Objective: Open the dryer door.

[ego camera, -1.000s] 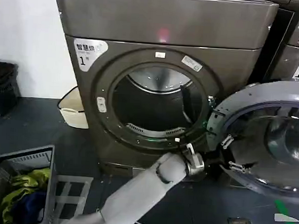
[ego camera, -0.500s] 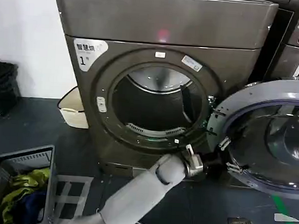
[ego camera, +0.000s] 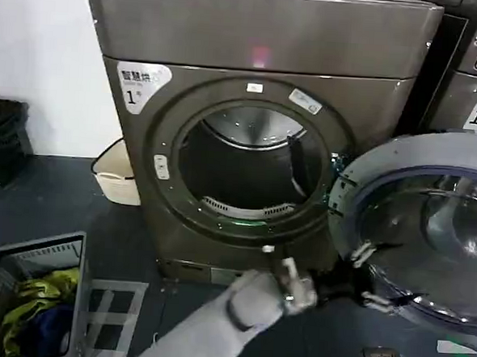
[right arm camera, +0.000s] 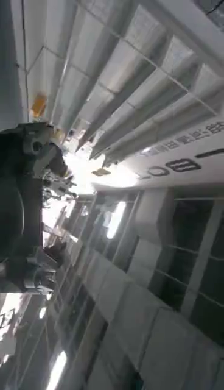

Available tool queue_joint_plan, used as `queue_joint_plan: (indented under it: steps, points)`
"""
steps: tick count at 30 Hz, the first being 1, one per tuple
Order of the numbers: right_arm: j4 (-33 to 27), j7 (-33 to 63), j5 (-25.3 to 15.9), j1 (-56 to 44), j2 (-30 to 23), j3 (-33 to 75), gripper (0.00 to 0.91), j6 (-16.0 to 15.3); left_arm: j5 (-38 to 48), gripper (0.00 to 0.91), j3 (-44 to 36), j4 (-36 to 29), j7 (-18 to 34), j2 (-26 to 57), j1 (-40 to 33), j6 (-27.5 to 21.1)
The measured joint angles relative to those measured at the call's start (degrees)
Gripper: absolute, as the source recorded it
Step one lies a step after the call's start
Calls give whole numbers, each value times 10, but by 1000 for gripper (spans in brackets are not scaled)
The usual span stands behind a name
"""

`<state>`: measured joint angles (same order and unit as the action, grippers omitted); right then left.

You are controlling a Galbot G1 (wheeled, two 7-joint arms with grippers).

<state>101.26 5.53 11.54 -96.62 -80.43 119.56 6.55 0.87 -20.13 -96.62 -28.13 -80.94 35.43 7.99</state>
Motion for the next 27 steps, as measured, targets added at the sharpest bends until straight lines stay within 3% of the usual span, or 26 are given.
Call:
queue_joint_plan:
  steps: [9,14,19,24,27]
  points:
    - [-12,7,-1,11,4,-16,907,-1,-52,907,64,-113,-5,206,48,75]
    - [-9,15,30,16,9,-23,907,-28,-136,907,133,-138,16,323,97,146]
    - [-13,15,36,22,18,-28,907,-26,-245,907,215,-142,29,401,161,215]
    - [-19,17,38,27,18,-40,907,-18,-382,907,328,-135,-12,476,247,344]
    - [-22,18,39,31,18,-49,907,-16,-474,907,387,-117,-8,513,293,384]
